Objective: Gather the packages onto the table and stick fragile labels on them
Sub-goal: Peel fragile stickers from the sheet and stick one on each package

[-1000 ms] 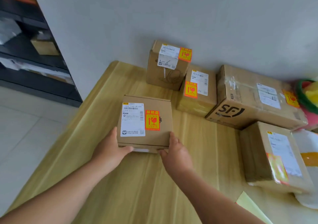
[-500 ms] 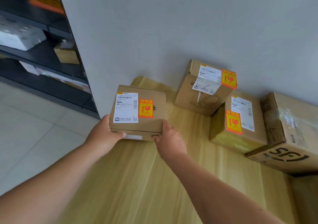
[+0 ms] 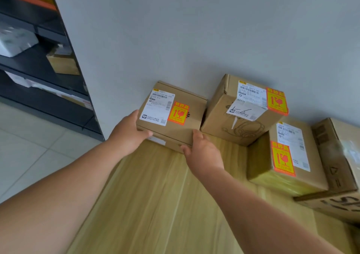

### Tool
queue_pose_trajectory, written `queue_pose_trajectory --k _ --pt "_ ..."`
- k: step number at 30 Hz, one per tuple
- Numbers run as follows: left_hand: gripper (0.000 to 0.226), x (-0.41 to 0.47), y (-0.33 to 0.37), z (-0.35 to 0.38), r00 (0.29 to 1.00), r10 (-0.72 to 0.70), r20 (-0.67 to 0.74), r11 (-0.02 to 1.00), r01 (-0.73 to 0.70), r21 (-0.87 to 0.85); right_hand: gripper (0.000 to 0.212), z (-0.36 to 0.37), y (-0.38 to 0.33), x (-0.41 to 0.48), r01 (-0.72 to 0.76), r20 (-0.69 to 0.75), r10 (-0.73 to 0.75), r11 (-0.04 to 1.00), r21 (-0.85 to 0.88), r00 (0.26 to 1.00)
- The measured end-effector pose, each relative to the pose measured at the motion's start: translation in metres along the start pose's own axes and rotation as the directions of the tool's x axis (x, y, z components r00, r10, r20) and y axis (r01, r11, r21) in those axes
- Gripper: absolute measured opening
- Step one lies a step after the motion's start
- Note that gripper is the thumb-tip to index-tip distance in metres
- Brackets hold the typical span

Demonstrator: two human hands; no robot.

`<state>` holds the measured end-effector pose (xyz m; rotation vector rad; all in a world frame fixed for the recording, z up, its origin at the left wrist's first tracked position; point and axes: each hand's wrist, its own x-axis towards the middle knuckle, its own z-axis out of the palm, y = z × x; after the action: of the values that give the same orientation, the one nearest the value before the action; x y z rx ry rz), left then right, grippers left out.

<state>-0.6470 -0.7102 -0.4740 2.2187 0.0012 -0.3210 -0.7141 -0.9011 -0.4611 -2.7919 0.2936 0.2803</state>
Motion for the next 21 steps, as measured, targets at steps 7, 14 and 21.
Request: queue_pose_trajectory --k 7,14,21 --pt "0.082 -0.042 0.021 0.021 0.973 0.182 -0.142 0.923 -0.119 0.367 0.064 -0.007 0.016 -0.038 -0.022 -0.053 0.025 0.999 0.049 0.998" --pt "0.088 -0.133 0.065 0.072 0.928 0.348 0.134 0.809 -0.369 0.458 0.064 -0.033 0.057 -0.123 -0.003 -0.168 0.0 1.0 -0.021 0.986" --pt "0.09 -0.209 0.11 0.107 0.865 0.417 0.28 0.667 -0.501 0.552 0.068 -0.065 0.13 -0.23 -0.118 -0.223 0.095 0.988 -0.094 0.97"
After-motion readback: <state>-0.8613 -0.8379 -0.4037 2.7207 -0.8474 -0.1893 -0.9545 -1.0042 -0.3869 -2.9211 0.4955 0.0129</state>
